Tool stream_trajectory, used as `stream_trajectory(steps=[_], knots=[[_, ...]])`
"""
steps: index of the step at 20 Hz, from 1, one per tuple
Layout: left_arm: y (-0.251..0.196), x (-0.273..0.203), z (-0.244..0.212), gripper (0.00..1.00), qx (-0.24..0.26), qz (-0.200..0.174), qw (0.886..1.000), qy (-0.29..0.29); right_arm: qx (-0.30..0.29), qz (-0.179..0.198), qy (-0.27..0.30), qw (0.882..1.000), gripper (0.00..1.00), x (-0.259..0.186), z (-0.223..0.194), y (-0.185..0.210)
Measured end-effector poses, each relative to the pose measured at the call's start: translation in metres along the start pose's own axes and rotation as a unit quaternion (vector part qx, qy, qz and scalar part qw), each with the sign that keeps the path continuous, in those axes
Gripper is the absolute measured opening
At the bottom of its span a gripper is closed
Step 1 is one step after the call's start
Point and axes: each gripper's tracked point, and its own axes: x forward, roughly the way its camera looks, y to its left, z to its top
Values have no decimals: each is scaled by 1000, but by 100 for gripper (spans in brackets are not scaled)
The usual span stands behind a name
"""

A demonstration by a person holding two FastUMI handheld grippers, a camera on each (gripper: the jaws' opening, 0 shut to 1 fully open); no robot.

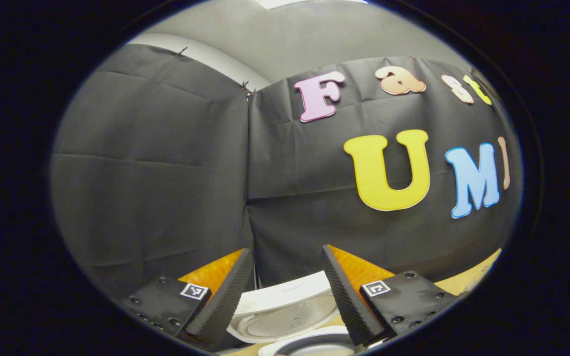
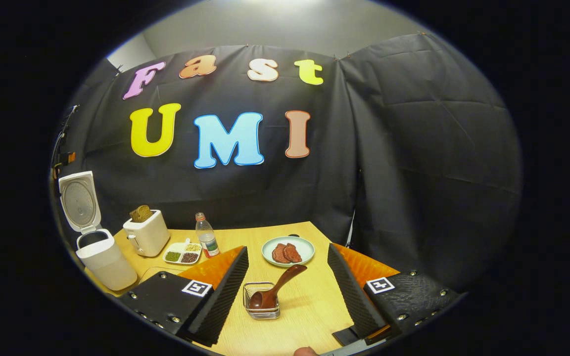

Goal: Close the left gripper, press the button to open the rice cooker; take a wooden spoon from the chopstick holder with the right hand, scoop a spoonful of rice and pour it into the rice cooker, then put the wooden spoon back into the chopstick holder.

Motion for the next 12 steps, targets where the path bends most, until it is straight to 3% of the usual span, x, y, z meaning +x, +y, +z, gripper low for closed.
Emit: stream_trajectory(steps=[7, 12], knots=[[0, 65, -51, 97, -34, 5, 997, 70, -5, -10, 20, 1000, 98, -6, -18, -9], [1, 70, -64, 95, -44, 9, 994, 100, -15, -9, 30, 999, 98, -6, -27, -14]])
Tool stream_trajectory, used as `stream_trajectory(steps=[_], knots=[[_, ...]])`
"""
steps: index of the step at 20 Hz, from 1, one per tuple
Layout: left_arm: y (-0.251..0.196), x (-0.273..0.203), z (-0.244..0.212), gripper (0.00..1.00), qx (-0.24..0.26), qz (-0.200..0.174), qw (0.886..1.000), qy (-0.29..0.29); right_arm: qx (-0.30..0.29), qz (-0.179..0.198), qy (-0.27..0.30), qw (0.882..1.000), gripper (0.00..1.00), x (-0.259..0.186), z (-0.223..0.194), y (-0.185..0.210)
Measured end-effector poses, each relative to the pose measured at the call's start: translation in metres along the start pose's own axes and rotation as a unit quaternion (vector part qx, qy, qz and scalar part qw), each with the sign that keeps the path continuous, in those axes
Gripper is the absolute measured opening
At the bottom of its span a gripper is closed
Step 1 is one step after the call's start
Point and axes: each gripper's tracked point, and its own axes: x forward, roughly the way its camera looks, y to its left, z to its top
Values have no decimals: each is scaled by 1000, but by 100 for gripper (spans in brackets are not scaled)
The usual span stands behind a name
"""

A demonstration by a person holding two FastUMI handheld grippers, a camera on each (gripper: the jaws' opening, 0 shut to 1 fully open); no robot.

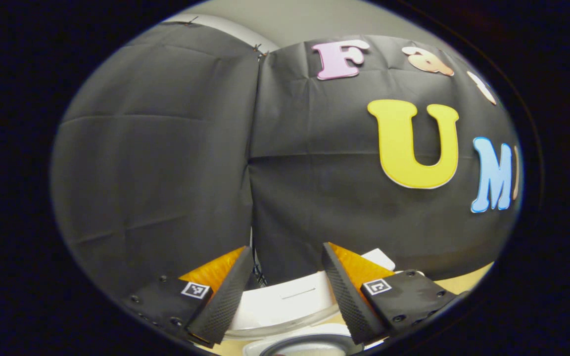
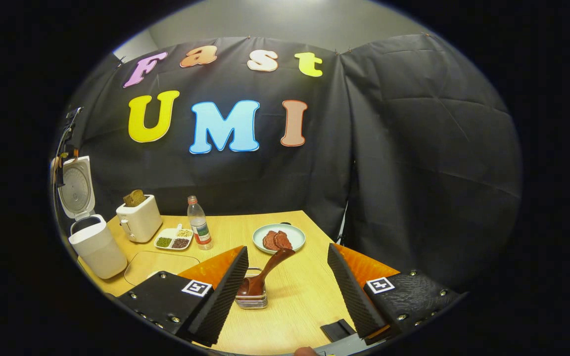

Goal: Close the left gripper, press the button to open the rice cooker; take a wooden spoon from the chopstick holder with the right hand, scoop a spoonful of rice and pour it into the rice cooker, then put the wooden spoon back into the chopstick holder.

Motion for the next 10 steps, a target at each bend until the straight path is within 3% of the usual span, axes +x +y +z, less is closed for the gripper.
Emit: stream_trajectory(steps=[6, 10], knots=[[-4, -9, 3, 96, 1, -5, 1000, 12, 8, 19, -9, 1000, 98, 6, 10, -3], [-24, -53, -15, 95, -1, -10, 1000, 20, 10, 36, -10, 999, 98, 10, 14, -7]])
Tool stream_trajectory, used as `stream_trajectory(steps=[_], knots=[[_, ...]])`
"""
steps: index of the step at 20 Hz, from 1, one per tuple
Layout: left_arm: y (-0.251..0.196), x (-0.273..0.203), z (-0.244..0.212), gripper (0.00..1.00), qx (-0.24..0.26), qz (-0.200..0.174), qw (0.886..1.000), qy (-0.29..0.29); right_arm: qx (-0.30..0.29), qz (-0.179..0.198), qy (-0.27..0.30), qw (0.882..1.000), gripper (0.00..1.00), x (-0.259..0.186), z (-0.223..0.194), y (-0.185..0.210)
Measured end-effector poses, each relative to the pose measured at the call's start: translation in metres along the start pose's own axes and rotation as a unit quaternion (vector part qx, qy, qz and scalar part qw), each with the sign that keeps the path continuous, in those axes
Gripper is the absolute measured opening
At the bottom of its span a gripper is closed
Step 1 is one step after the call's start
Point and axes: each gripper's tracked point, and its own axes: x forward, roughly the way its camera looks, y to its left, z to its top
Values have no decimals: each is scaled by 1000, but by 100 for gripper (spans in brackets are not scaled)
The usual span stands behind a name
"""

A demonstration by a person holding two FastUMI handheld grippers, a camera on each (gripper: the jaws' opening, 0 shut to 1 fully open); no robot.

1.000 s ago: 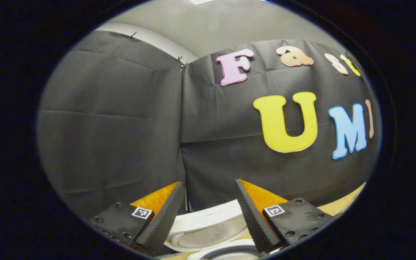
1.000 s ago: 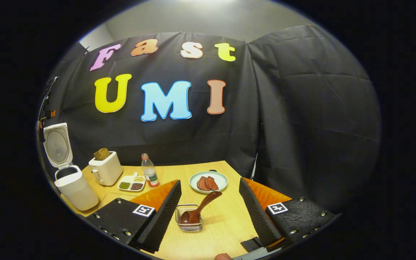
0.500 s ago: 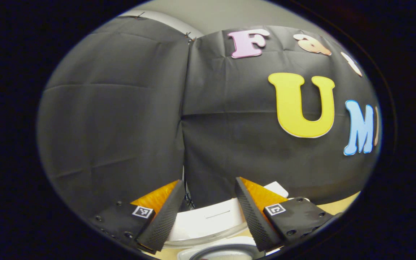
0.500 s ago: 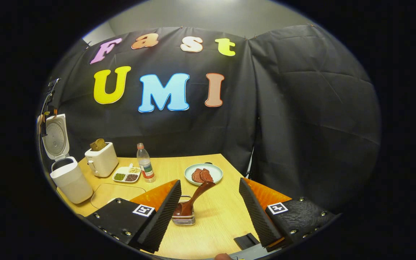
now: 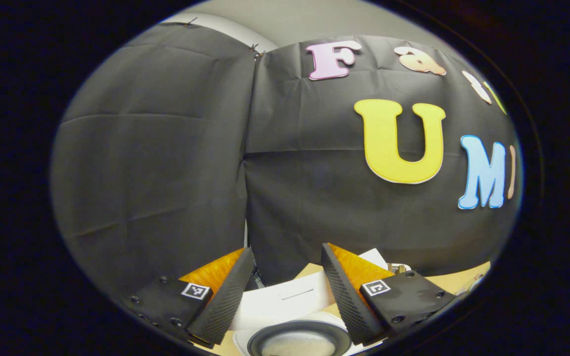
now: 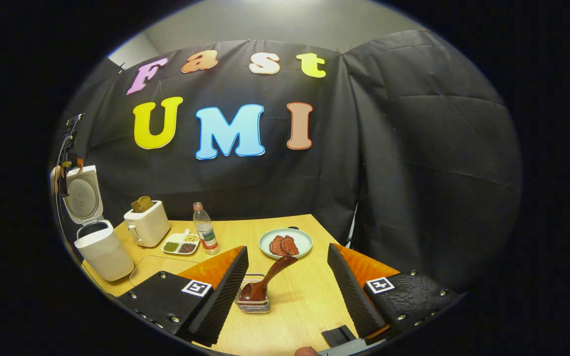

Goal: Close the left gripper, press the button to open the rice cooker; take a wooden spoon from the chopstick holder with the right hand, scoop a spoonful of rice and pour it into the rice cooker, then put the wooden spoon back into the chopstick holder.

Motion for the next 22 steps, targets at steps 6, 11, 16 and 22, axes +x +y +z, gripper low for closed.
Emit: stream_trajectory(steps=[6, 11, 16, 22], knots=[[-20, -37, -21, 96, 1, -13, 1000, 20, 2, 20, 3, 1000, 98, 5, -1, -15], [-42, -64, -47, 96, 22, -21, 999, 33, 16, 42, -3, 999, 98, 5, 0, -23], [-61, -90, -76, 95, 28, -27, 998, 48, 15, 54, 2, 998, 98, 4, -4, -29], [-74, -108, -107, 95, 28, -27, 997, 69, 16, 66, 6, 998, 98, 5, -9, -35]])
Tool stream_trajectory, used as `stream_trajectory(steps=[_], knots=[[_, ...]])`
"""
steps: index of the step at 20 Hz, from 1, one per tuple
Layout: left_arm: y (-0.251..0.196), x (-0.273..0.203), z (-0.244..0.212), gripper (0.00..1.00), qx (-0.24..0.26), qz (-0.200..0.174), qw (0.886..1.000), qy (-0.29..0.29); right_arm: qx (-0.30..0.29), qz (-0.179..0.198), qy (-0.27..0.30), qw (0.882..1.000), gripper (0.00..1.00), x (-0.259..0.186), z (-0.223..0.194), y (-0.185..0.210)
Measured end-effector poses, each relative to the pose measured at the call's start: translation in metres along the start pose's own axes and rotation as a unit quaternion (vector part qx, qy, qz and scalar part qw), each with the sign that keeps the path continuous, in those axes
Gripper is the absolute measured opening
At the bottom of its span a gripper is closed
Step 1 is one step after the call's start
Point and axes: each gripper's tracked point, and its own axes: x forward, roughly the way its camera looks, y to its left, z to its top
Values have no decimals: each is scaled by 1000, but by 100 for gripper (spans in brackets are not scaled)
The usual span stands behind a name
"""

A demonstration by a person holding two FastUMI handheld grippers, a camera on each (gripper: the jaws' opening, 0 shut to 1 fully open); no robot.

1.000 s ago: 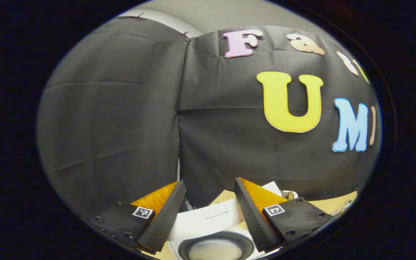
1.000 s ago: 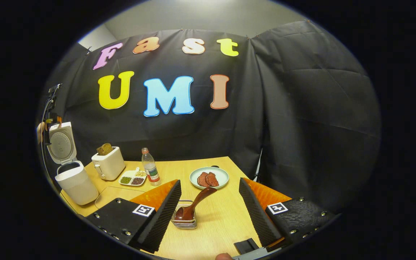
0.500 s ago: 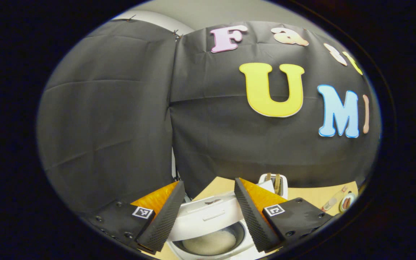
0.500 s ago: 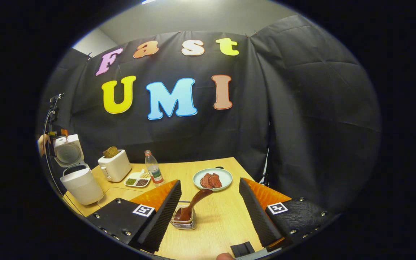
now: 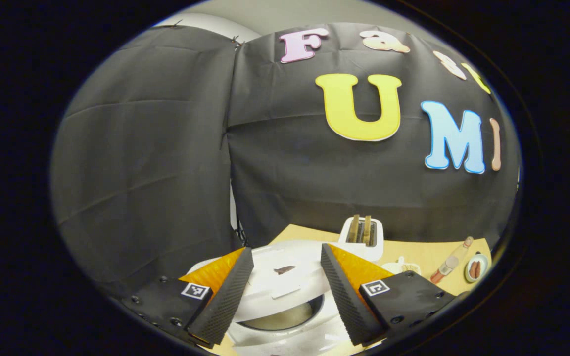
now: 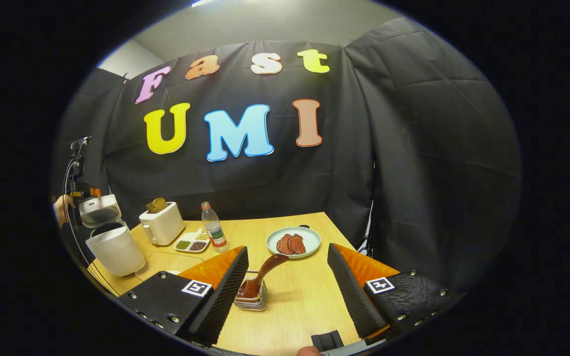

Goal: Close the left gripper, press the button to open the rice cooker; take a wooden spoon from the chopstick holder with the right hand, scoop a spoonful of rice and pour it into the rice cooker, then put the wooden spoon back into the chopstick holder.

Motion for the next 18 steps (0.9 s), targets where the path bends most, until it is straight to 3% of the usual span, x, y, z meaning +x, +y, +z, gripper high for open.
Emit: stream_trajectory(steps=[18], knots=[[-12, -8, -114, 96, 3, 21, 996, 85, -8, 16, 21, 1000, 98, 19, -10, -22]])
